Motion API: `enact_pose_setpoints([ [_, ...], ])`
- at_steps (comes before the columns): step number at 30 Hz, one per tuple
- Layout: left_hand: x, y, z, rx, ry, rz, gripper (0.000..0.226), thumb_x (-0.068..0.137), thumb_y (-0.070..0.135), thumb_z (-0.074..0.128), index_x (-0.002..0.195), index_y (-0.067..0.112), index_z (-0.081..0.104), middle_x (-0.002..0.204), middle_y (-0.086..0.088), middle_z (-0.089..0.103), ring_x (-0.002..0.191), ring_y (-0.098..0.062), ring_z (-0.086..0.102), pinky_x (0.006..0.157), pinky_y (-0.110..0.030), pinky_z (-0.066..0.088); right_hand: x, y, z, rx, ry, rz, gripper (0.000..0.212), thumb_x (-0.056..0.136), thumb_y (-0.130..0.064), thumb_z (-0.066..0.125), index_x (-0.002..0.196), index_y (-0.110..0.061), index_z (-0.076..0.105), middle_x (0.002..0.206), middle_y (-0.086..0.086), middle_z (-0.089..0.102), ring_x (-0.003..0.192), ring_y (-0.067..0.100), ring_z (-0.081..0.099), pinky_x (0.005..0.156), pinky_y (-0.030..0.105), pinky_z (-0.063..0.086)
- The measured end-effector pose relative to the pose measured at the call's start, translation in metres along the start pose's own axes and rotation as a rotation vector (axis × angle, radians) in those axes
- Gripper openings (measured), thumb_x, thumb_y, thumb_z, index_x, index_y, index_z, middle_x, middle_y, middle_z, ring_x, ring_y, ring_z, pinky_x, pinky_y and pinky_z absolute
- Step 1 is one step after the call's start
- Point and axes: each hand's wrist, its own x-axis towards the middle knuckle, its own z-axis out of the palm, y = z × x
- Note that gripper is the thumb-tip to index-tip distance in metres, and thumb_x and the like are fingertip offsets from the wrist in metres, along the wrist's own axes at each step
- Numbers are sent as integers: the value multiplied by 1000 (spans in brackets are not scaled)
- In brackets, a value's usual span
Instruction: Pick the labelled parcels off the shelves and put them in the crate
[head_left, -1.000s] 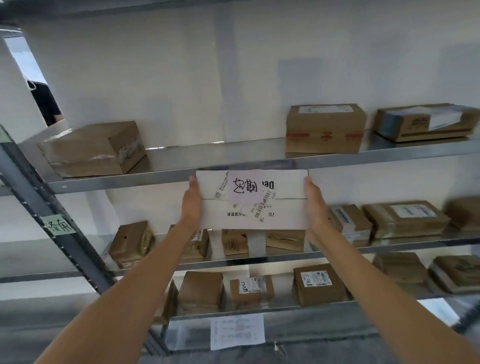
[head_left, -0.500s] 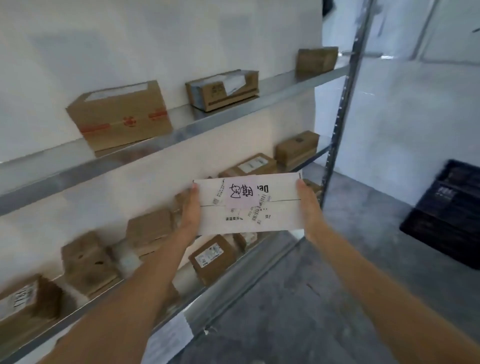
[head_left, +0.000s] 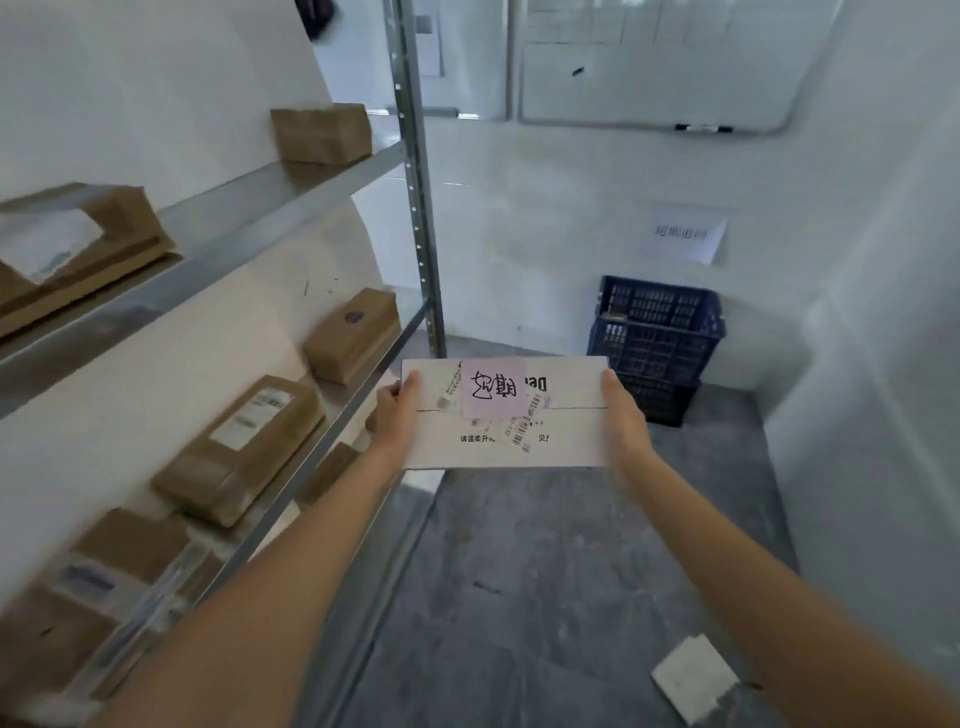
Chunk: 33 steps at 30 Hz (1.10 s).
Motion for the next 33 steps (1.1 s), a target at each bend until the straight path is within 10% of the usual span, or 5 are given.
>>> enact_pose_setpoints([
  [5, 36, 2, 57, 101, -64, -34, 25, 100, 39, 44, 89, 17, 42, 85, -3, 53, 75, -18, 54, 56, -16, 44, 35, 9, -27, 39, 138, 99, 43, 95, -54, 46, 109, -17, 62, 105, 6, 67, 84, 21, 65, 70, 36, 54],
  [10, 78, -14, 119, 77, -213, -111, 49, 99, 45, 43, 124, 3, 45, 116, -16, 58, 87, -21, 58, 65, -29, 48, 78, 14, -66, 79, 223, 180, 57, 94, -59, 44, 124, -13, 59, 113, 8, 66, 93, 25, 66, 79, 40, 55],
  [22, 170, 16, 309, 86, -369, -174, 55, 99, 51, 36, 132, 9, 45, 123, -17, 61, 107, -34, 62, 91, -46, 53, 246, -28, -171, 35, 336, 202, 53, 95, -58, 41, 121, -15, 57, 119, 9, 63, 103, 27, 61, 91, 38, 47],
  [33, 276, 39, 433, 108, -378, -220, 51, 100, 49, 33, 126, 12, 58, 114, -16, 67, 96, -31, 66, 68, -30, 53, 399, -59, -211, 72, 332, 215, 42, 95, -57, 43, 110, -21, 59, 114, 6, 66, 102, 25, 64, 95, 41, 50],
])
